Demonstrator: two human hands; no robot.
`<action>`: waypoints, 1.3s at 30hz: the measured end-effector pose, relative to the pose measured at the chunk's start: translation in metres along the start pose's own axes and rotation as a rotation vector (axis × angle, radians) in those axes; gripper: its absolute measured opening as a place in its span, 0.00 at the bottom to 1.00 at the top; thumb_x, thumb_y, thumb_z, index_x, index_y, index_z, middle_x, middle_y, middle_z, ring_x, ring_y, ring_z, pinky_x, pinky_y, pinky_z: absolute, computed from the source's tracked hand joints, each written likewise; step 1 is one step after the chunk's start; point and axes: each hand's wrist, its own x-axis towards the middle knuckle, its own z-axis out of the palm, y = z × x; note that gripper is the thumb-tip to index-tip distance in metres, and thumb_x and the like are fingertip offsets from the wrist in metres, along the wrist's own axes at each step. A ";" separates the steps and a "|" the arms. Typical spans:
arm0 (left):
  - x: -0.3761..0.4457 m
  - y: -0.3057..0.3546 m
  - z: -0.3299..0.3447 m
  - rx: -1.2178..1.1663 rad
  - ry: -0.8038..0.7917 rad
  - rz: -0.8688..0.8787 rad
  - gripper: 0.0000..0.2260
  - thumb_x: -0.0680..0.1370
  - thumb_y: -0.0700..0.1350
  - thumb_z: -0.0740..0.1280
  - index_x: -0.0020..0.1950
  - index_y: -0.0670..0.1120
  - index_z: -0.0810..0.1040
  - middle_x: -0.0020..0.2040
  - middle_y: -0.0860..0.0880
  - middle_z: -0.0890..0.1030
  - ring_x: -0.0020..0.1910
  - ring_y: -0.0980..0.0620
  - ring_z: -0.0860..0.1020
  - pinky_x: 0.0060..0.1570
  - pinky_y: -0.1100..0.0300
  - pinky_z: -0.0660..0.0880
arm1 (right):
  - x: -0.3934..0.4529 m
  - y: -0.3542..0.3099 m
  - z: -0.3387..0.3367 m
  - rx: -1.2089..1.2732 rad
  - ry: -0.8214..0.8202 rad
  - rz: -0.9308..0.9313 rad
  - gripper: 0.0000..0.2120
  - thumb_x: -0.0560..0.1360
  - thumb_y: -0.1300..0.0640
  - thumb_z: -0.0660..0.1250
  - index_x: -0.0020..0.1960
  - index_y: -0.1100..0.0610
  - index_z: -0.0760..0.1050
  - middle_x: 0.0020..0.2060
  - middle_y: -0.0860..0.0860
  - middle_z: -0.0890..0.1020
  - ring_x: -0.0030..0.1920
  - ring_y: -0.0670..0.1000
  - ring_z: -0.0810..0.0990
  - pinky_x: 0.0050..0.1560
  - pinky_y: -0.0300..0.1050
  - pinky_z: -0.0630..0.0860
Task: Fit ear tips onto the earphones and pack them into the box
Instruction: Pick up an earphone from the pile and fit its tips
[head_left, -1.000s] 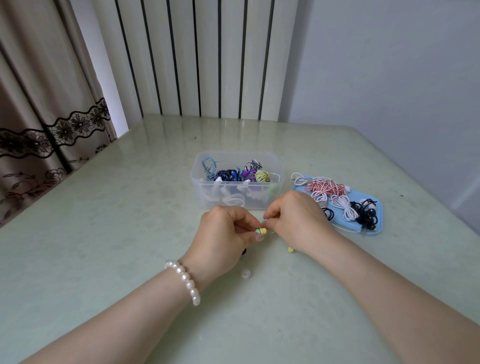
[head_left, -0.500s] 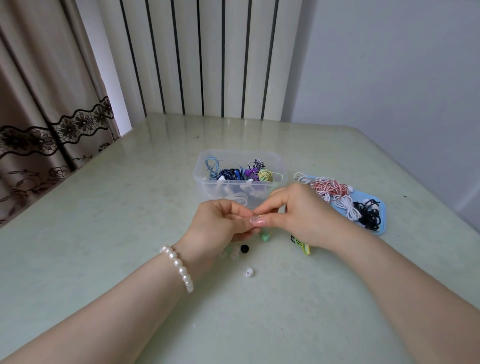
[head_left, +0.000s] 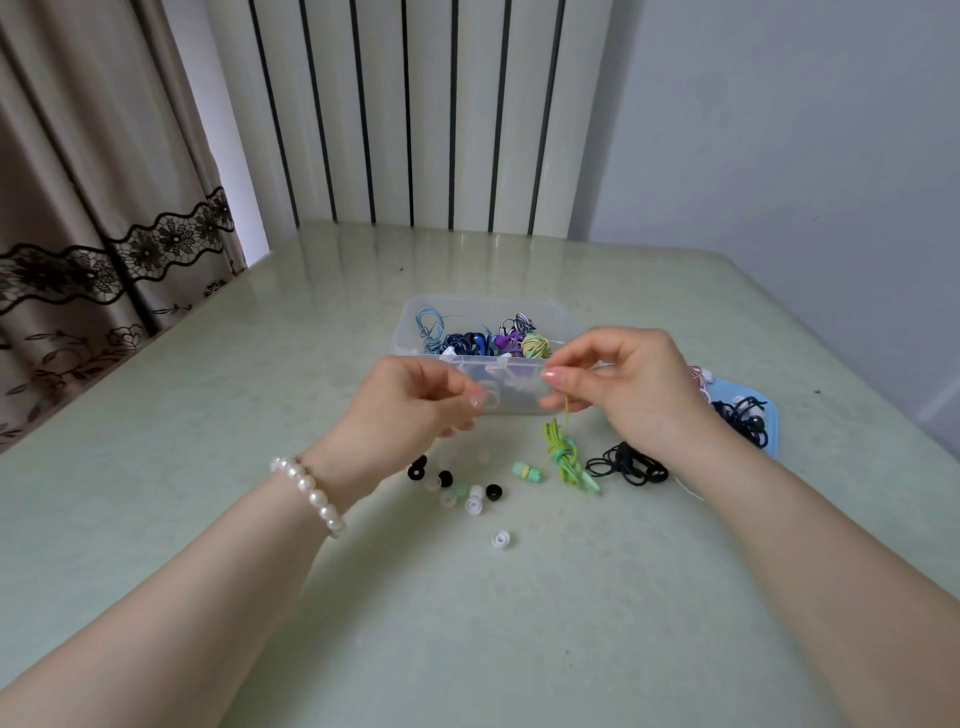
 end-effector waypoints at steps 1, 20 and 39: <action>0.001 -0.001 -0.004 0.214 0.008 0.060 0.06 0.70 0.37 0.72 0.35 0.47 0.81 0.34 0.49 0.81 0.31 0.57 0.76 0.39 0.63 0.74 | 0.000 -0.001 -0.002 0.056 0.009 0.016 0.08 0.70 0.71 0.68 0.38 0.59 0.76 0.31 0.55 0.77 0.29 0.48 0.82 0.31 0.36 0.78; -0.005 0.000 -0.010 0.826 -0.263 0.136 0.02 0.71 0.43 0.71 0.42 0.50 0.83 0.34 0.56 0.78 0.33 0.62 0.72 0.31 0.76 0.66 | -0.001 0.001 -0.004 0.147 -0.006 0.104 0.07 0.70 0.73 0.66 0.41 0.63 0.79 0.27 0.50 0.81 0.30 0.47 0.82 0.35 0.34 0.77; -0.009 -0.005 0.025 -0.173 0.018 0.028 0.11 0.64 0.27 0.73 0.36 0.41 0.77 0.32 0.48 0.81 0.29 0.56 0.80 0.36 0.62 0.79 | -0.003 0.000 0.000 0.124 -0.183 0.116 0.07 0.66 0.70 0.70 0.40 0.59 0.80 0.26 0.52 0.81 0.29 0.47 0.80 0.33 0.36 0.75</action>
